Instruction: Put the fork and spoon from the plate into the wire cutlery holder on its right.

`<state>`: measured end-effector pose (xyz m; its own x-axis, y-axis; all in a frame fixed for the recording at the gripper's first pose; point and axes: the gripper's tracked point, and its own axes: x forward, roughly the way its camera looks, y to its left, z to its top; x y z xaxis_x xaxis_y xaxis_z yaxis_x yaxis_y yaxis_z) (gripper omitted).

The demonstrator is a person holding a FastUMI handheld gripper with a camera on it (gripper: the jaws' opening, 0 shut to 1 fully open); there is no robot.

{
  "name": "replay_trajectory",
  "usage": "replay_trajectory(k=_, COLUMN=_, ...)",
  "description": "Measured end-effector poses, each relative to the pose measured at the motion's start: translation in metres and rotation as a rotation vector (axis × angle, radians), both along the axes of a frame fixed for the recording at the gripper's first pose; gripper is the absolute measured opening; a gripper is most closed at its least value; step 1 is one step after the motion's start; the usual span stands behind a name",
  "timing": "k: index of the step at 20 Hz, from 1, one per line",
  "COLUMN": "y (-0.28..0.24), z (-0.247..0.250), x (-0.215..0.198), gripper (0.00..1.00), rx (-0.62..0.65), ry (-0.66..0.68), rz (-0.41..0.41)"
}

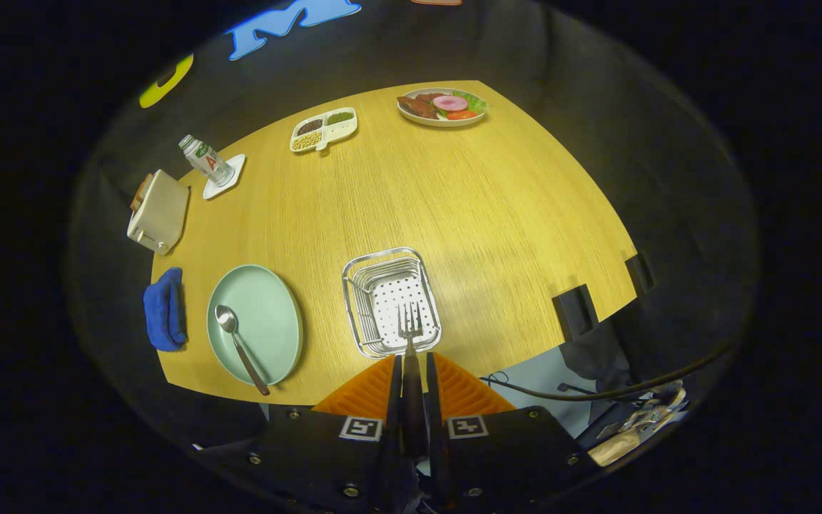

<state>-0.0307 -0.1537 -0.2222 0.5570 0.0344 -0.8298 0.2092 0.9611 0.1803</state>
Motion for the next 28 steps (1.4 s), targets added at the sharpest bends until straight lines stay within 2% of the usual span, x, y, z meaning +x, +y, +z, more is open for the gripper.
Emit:
replay_trajectory(k=3, y=-0.010, z=0.010, x=0.001, gripper=0.25, rx=-0.034, ry=-0.031, rz=-0.024)
replay_trajectory(k=9, y=-0.018, z=0.032, x=0.000, gripper=0.25, rx=-0.092, ry=-0.091, rz=-0.036)
replay_trajectory(k=14, y=-0.008, z=0.075, x=0.013, gripper=0.25, rx=-0.152, ry=-0.248, rz=-0.017)
replay_trajectory(k=18, y=0.032, z=0.118, x=0.025, gripper=0.25, rx=-0.147, ry=-0.397, rz=0.063)
replay_trajectory(k=21, y=0.071, z=0.132, x=0.030, gripper=0.25, rx=-0.123, ry=-0.463, rz=0.145)
replay_trajectory(k=28, y=0.154, z=0.115, x=0.038, gripper=0.25, rx=-0.075, ry=-0.464, rz=0.323)
